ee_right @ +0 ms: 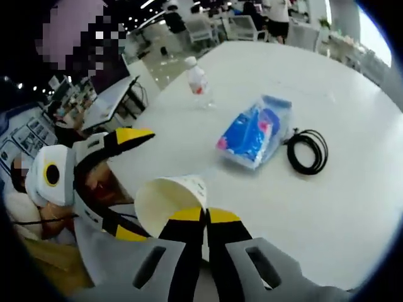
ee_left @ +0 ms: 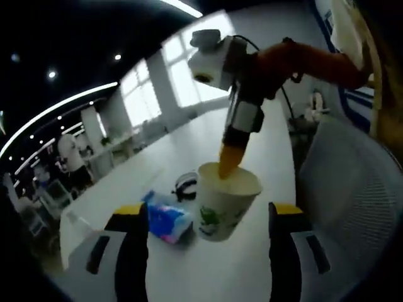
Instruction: Arrange the tabletop items into an orderly group along one side of the table until the central work area is clear of visible clutter.
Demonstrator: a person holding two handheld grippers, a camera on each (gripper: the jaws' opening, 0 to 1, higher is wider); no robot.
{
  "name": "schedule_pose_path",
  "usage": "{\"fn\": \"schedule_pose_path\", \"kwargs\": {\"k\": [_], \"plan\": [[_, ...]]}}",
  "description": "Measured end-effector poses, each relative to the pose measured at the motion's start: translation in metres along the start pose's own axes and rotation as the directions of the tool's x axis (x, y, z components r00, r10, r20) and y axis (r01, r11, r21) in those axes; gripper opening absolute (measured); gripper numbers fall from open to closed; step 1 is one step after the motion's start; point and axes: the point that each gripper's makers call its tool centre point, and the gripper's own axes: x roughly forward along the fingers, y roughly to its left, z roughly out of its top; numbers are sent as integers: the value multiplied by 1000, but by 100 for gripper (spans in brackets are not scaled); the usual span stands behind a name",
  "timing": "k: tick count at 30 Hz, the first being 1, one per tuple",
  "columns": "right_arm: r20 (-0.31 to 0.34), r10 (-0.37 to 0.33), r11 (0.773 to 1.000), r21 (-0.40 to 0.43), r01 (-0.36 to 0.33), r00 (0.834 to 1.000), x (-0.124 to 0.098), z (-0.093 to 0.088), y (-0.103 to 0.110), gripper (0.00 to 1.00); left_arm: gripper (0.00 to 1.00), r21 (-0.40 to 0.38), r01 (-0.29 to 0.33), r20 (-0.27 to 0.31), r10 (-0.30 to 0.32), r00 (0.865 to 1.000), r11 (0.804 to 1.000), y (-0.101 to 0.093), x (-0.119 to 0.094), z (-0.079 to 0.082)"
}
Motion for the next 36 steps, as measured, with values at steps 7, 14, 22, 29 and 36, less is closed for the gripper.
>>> {"fn": "schedule_pose_path", "kwargs": {"k": [7, 14, 22, 29, 36], "plan": [[-24, 44, 998, -32, -45, 999, 2, 2, 13, 2, 64, 42, 12, -22, -11, 1000, 999, -6, 3, 2], [-30, 62, 996, -59, -64, 998, 2, 3, 18, 2, 51, 64, 37, -57, -34, 998, 997, -13, 4, -2], [-15, 75, 994, -75, -76, 997, 1, 6, 19, 2, 41, 107, 22, -83, -13, 996, 994, -14, 6, -5], [36, 78, 983, -172, -70, 996, 3, 14, 21, 2, 40, 105, -7, -89, 16, 996, 994, -10, 4, -7], [148, 67, 981, -192, -37, 987, -1, 33, 19, 9, 40, 6, -42, -53, 42, 998, 999, 4, 1, -4]]}}
